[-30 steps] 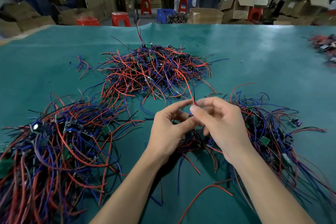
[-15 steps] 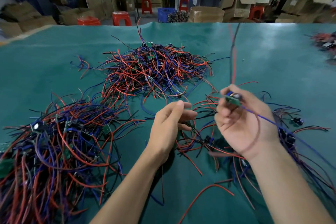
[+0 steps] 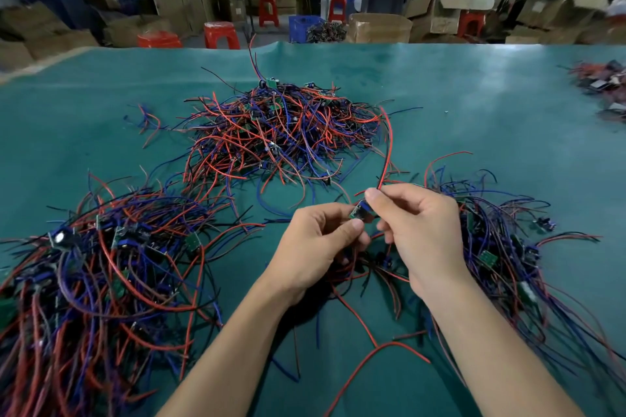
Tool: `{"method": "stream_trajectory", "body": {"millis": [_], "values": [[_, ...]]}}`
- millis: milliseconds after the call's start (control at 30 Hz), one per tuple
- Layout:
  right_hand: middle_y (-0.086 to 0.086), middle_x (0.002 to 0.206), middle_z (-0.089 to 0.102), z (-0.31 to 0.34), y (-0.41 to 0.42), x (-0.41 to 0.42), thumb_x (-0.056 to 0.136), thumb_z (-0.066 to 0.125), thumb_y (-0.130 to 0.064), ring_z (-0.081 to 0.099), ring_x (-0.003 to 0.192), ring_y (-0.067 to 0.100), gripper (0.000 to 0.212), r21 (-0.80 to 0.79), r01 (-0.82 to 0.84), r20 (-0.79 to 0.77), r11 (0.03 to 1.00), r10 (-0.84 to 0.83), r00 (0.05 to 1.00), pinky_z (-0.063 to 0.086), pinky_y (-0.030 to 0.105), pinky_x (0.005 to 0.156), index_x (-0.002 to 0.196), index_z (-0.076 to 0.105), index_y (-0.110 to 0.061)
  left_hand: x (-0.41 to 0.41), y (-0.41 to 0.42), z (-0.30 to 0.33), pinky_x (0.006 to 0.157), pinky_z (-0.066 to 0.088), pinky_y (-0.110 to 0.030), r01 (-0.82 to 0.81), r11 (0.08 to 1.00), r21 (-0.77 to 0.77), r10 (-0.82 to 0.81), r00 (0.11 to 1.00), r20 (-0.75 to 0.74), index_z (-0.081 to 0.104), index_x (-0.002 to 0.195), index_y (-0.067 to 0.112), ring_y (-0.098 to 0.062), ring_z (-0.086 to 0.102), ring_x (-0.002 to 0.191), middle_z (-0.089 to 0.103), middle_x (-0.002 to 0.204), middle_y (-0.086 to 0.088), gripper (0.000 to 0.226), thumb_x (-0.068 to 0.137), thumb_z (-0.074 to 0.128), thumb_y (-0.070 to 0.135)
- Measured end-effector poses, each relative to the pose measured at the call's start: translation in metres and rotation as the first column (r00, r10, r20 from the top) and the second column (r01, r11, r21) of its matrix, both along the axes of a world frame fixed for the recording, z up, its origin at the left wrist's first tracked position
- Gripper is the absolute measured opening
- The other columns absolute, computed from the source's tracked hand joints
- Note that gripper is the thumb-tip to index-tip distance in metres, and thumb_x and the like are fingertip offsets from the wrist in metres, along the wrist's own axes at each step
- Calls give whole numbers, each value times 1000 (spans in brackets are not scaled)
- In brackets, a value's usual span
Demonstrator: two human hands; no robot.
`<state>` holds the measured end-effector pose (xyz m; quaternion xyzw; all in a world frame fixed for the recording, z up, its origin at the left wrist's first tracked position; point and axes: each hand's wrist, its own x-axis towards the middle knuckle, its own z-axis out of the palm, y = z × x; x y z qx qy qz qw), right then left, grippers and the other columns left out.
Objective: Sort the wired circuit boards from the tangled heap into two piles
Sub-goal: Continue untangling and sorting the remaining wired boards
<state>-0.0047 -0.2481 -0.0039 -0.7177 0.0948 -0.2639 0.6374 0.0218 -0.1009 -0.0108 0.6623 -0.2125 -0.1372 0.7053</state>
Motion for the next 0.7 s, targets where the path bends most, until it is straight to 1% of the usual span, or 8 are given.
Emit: {"method": "stream_trajectory", "body": {"millis": [100, 233, 333, 467, 533, 567, 633, 700], "values": [[-7, 66, 72, 3, -6, 0, 80, 79, -31, 64, 57, 9, 8, -171, 83, 40, 982, -77, 996, 52, 34, 60, 75, 76, -25, 2, -1, -2, 49, 39, -23, -21, 1000, 12, 21, 1000, -12, 65, 91, -8, -23, 47, 59, 66, 66, -4, 20, 98, 59, 10], [-10, 76, 74, 14, -23, -2, 83, 74, -33, 69, 66, 6, 8, -369, 290, 207, 883, -226, 952, 59, 33, 70, 83, 75, -25, 2, -2, -3, 50, 40, -17, -6, 1000, 15, 6, 1000, -4, 63, 94, -13, -13, 52, 52, 65, 63, -1, 20, 97, 59, 6], [1, 80, 74, 20, -43, -5, 87, 74, -31, 71, 72, 21, 5, -303, 437, 286, 847, -357, 889, 59, 50, 75, 90, 75, -27, 2, -2, -5, 52, 41, -15, 21, 999, 31, -21, 1000, 3, 63, 95, -15, -7, 53, 51, 65, 64, -1, 20, 97, 59, 5], [-13, 70, 69, 35, -57, -11, 92, 70, -23, 66, 60, 11, 4, 53, 595, 371, 802, -569, 734, 58, 39, 57, 88, 70, -24, 2, -2, -6, 50, 40, -15, -34, 999, 18, 34, 999, -8, 67, 95, -5, -8, 50, 49, 65, 64, 2, 16, 99, 55, 4], [-16, 65, 67, 39, -55, -15, 92, 67, -24, 64, 56, 9, 10, 135, 632, 355, 764, -632, 689, 56, 42, 53, 84, 66, -30, 4, -2, -6, 46, 37, -17, -125, 992, -30, 124, 992, -34, 68, 95, 1, -10, 43, 46, 65, 66, 3, 18, 101, 51, 5], [-14, 66, 67, 39, -49, -16, 91, 67, -26, 66, 57, 13, 11, 95, 621, 337, 778, -613, 715, 56, 47, 56, 82, 66, -30, 4, -2, -6, 45, 35, -18, -156, 986, -54, 154, 987, -44, 68, 96, 4, -11, 41, 47, 65, 68, 2, 19, 102, 50, 5], [-7, 69, 70, 33, -30, -13, 89, 67, -34, 69, 63, 21, 13, -189, 499, 255, 846, -449, 857, 57, 49, 67, 80, 72, -26, 4, -2, -4, 46, 35, -18, -175, 981, -83, 171, 984, -54, 67, 96, 9, -10, 41, 48, 67, 73, 1, 21, 103, 48, 6], [-6, 68, 72, 24, -5, -12, 89, 67, -46, 69, 67, 14, 27, -517, 222, 66, 827, -220, 973, 54, 34, 73, 82, 75, -21, 3, -3, -2, 56, 42, -21, -156, 983, -100, 151, 987, -55, 67, 94, 10, -11, 48, 56, 68, 77, 0, 21, 102, 48, 6]]}}
